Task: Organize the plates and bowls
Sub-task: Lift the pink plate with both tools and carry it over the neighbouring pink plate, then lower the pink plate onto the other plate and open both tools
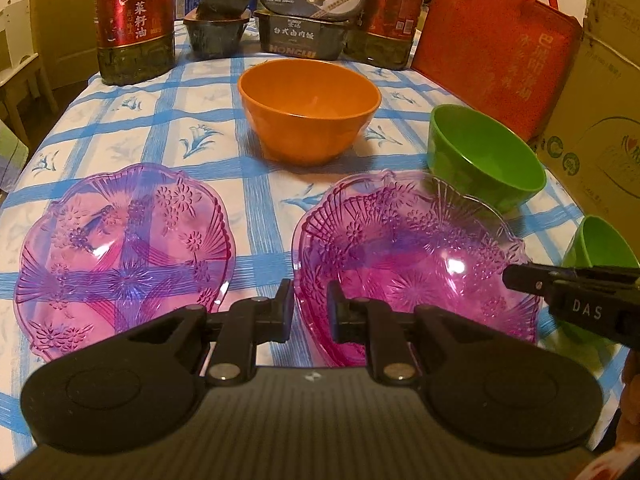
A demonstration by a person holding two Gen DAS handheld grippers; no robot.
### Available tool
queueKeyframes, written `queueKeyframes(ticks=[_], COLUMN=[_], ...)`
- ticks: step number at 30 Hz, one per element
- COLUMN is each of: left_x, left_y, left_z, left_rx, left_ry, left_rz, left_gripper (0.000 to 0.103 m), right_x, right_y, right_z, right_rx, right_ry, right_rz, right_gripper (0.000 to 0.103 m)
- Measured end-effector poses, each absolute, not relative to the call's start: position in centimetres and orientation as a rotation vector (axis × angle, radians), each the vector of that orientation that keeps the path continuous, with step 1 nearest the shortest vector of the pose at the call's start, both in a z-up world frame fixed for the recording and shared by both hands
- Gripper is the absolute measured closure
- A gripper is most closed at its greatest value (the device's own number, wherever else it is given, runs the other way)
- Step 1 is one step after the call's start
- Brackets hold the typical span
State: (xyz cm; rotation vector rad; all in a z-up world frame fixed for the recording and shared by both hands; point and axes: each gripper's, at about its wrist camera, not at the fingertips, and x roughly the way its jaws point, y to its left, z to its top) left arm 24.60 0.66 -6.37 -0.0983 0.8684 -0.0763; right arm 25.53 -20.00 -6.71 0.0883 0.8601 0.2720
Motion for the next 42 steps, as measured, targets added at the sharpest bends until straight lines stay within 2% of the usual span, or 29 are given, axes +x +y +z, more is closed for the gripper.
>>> queueKeyframes(ticks=[1,2,3,4,5,23,42], left_x=[24.6,24.6,24.6,24.4,24.3,16.1,7.0], left_y=[0.6,0.6,0.5,0.5,0.5,2.8,5.0], left_z=[-6.4,-6.5,-6.5,-6.4,-6.3,-2.4,-1.2], left_rx=[-0.099,-0.101,-0.103,-0.104,-0.103,-0.207,-0.259], left_ry=[0.87,0.869,0.863,0.856,0.848,0.835,0.858], left_rz=[-0.078,-0.079,-0.079,-0.077,-0.071,0.005,0.064], left_gripper=[0.086,0.077,0.068,0.066,0.066,0.063,0.04], right_x=[25.6,25.6,25.5,25.5,25.4,17.8,10.4], right_y=[-20.0,-20.0,-20.0,-20.2,-20.4,-20.9,-18.2], right_z=[-6.7,-6.7,-6.7,-6.6,-6.4,-3.4,-1.9], right_rx=[0.089,0.091,0.097,0.11,0.128,0.18,0.177], right_ry=[0.855,0.849,0.842,0.834,0.827,0.853,0.917], right_rz=[0.275,0.277,0.276,0.274,0.276,0.259,0.355], right_gripper=[0.087,0.083,0.071,0.057,0.054,0.053,0.051])
